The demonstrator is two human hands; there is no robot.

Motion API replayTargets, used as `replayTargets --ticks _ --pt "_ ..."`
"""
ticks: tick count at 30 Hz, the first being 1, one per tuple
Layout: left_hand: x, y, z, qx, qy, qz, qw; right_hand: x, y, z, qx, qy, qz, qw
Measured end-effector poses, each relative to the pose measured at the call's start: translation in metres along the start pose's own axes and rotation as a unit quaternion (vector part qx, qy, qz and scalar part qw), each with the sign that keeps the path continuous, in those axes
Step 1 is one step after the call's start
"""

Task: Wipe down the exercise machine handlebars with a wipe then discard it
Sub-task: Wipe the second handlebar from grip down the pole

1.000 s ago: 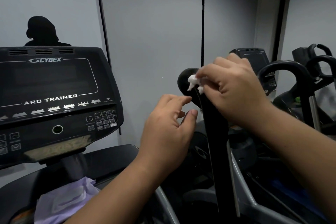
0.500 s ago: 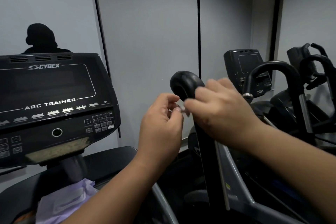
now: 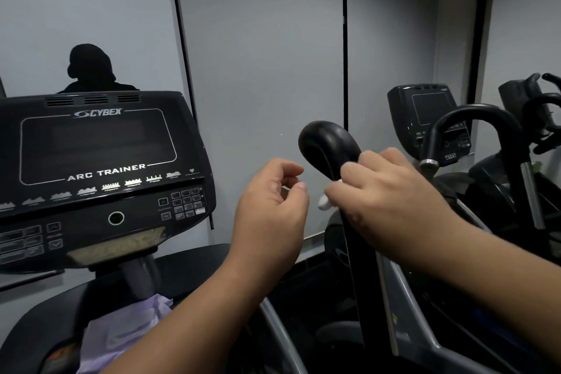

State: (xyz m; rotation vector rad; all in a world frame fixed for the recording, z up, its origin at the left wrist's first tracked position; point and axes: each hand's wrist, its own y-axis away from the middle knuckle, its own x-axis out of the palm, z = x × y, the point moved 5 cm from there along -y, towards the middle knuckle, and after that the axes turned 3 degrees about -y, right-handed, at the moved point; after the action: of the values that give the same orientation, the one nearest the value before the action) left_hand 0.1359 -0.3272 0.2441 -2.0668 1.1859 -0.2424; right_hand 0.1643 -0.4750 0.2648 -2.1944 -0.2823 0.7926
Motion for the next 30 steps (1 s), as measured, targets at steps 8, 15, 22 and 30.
replayTargets --ticks 8,15,22,30 --pt "0.013 0.005 -0.022 0.129 -0.14 0.02 0.982 0.017 -0.091 -0.058 0.149 -0.032 0.058 0.987" --pt "0.026 0.019 -0.025 0.263 -0.303 0.025 0.916 0.025 -0.077 -0.084 0.25 -0.31 0.064 0.915" --pt "0.023 0.003 -0.015 0.213 -0.252 0.041 0.943 0.0 0.005 -0.024 0.115 -0.233 -0.029 0.965" --pt "0.03 -0.024 -0.025 0.098 -0.21 0.135 0.963 0.019 -0.064 -0.074 0.226 -0.213 -0.047 0.949"
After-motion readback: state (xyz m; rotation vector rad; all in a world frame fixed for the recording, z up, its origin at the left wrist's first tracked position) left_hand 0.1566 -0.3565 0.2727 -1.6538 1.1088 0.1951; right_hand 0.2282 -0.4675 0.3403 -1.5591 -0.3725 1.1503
